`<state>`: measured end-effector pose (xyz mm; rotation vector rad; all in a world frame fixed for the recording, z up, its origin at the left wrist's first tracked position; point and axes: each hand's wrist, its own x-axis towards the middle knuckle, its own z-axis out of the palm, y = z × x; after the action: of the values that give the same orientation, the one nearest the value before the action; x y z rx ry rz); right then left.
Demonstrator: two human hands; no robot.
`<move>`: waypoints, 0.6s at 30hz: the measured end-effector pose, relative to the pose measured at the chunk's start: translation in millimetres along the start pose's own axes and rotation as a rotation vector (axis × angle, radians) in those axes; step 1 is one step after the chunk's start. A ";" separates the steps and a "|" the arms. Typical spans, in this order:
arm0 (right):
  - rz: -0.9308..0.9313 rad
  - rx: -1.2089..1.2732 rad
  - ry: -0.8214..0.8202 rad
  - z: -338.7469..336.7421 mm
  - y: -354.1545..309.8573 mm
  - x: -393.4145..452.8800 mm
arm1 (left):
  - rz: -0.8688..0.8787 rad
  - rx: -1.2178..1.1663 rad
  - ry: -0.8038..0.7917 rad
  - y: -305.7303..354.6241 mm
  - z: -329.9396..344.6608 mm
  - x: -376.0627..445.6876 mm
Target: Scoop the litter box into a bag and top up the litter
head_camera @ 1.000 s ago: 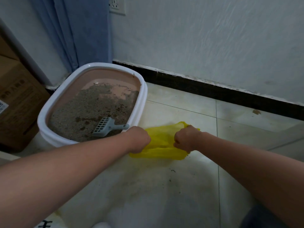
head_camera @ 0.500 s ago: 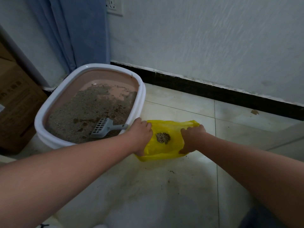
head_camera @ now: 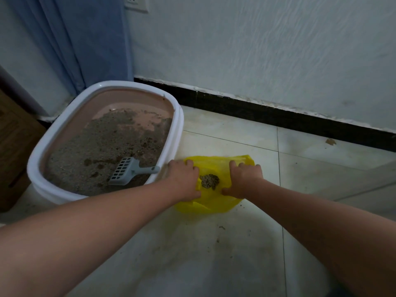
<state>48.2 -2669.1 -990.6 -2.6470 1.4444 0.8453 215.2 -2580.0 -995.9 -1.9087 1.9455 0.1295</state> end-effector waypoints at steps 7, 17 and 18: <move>0.034 0.069 -0.004 1.1 -10.4 22.8 | 0.099 0.217 0.034 9.0 -11.2 19.0; 0.112 0.255 0.007 -7.6 -1.2 23.3 | 0.363 -0.035 -0.103 3.8 -13.2 4.6; 0.120 0.281 0.013 -9.2 0.0 21.4 | 0.268 -0.110 -0.072 2.4 -12.6 3.4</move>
<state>61.5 -2688.0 -992.6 -2.3853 1.6050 0.5802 210.1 -2587.4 -986.1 -1.6733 2.1754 0.3847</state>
